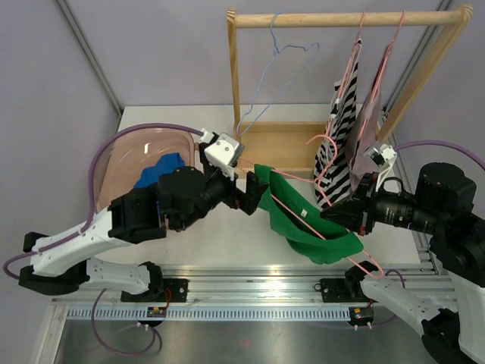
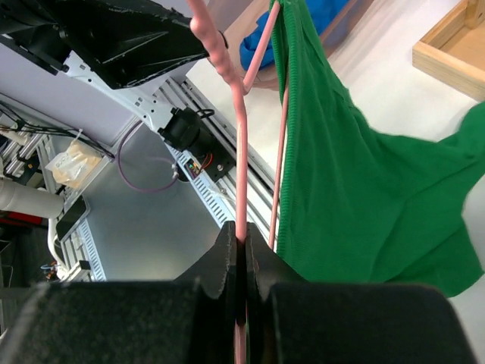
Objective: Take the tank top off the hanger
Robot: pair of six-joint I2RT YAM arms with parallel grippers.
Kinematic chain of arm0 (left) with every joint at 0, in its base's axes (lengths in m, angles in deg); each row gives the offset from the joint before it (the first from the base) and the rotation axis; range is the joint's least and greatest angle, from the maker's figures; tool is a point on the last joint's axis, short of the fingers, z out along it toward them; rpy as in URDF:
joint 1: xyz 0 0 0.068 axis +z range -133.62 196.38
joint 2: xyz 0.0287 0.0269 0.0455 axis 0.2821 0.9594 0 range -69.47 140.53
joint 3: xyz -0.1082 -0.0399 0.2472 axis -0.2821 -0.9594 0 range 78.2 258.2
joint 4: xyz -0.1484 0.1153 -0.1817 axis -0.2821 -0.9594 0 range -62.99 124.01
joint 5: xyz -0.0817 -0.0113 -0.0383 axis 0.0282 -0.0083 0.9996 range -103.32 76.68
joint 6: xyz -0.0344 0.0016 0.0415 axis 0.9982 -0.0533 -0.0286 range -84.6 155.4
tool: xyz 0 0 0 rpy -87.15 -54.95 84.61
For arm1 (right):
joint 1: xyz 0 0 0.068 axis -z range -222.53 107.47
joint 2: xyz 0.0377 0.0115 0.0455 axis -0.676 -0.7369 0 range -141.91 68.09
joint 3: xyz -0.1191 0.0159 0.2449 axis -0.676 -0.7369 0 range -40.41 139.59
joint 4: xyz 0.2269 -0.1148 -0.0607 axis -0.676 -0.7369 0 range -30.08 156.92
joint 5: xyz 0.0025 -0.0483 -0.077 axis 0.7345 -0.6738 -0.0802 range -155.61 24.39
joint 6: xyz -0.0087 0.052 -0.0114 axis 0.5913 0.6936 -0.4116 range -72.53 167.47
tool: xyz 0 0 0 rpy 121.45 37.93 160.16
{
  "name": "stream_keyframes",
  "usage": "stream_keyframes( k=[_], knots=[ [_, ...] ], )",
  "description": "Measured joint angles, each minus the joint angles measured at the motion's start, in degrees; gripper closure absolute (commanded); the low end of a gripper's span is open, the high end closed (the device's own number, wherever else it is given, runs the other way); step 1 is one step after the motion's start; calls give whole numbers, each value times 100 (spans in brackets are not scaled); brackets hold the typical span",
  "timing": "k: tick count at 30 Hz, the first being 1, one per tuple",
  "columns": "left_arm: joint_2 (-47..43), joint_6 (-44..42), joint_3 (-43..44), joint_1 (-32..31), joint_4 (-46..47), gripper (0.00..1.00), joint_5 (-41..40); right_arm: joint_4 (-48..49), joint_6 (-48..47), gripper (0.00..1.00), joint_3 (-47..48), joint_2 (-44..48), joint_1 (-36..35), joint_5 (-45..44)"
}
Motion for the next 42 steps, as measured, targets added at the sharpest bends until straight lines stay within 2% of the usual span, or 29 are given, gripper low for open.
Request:
stream_keyframes(
  k=[6,10,14,15,16,17,20,29,34,39,42],
  knots=[
    [599,-267,361,-361,20,25,-553,-125,-2,100,114,0,0,81],
    [697,-319,361,-372,-28,50,-728,-118,11,100,278,0,0,116],
    [691,-363,356,-372,-11,54,-846,-22,66,100,308,0,0,203],
    [691,-367,345,-372,11,59,-879,13,90,100,308,-2,0,234],
    [688,-374,323,-372,42,65,-911,48,116,100,306,0,0,271],
    [688,-378,313,-369,52,76,-933,94,131,100,304,0,0,308],
    [688,-354,297,-308,66,100,-997,188,142,100,278,2,0,330],
    [315,232,-122,597,-184,100,-1423,315,-42,100,-114,105,0,313],
    [-260,925,-459,1453,-527,100,-1453,448,-385,100,-599,282,0,393],
    [-599,1515,-621,2223,-833,100,-1038,914,-595,100,-1123,557,0,581],
    [-658,1596,-745,2350,-813,100,-608,1283,-629,100,-1456,743,0,682]
  ],
)
